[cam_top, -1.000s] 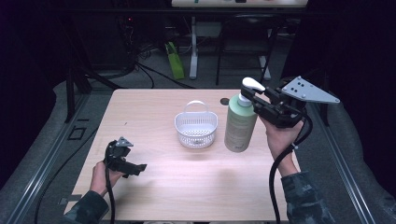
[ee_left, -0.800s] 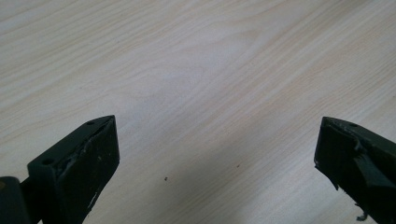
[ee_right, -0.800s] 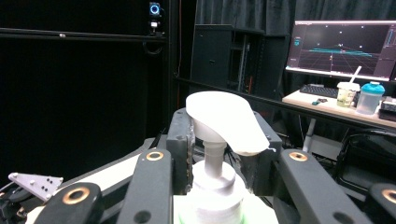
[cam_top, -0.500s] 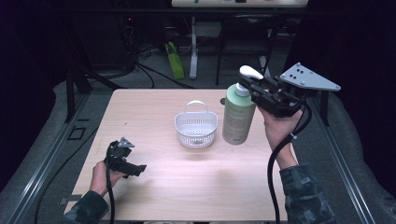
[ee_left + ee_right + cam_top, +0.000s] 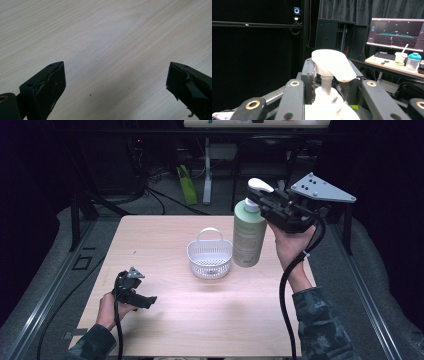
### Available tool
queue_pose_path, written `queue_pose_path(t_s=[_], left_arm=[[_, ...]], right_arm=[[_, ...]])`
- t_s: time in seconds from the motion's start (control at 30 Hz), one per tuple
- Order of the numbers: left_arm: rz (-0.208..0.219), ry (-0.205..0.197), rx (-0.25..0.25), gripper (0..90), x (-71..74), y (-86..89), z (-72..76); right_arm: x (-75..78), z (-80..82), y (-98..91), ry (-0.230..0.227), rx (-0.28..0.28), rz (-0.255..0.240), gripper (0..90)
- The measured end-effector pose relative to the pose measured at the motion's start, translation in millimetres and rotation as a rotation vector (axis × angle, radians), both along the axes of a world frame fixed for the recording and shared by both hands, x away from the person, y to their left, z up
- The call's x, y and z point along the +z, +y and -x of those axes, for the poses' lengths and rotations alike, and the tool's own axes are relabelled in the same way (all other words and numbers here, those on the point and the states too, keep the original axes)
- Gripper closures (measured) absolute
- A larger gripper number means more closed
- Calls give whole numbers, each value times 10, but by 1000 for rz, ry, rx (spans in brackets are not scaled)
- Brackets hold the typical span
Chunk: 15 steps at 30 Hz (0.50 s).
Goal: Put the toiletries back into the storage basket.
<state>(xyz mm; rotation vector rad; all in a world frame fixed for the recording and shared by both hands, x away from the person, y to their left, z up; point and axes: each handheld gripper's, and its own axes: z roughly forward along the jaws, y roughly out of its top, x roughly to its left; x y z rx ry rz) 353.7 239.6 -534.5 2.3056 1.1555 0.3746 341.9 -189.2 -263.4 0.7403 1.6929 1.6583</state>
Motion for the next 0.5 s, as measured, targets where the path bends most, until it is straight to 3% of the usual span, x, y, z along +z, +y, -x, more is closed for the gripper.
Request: queue_pose_path(t_s=[0.5], left_arm=[[17, 2, 2, 1, 8, 21, -3]], right_arm=[[77, -171, 213, 5, 12, 4, 674]])
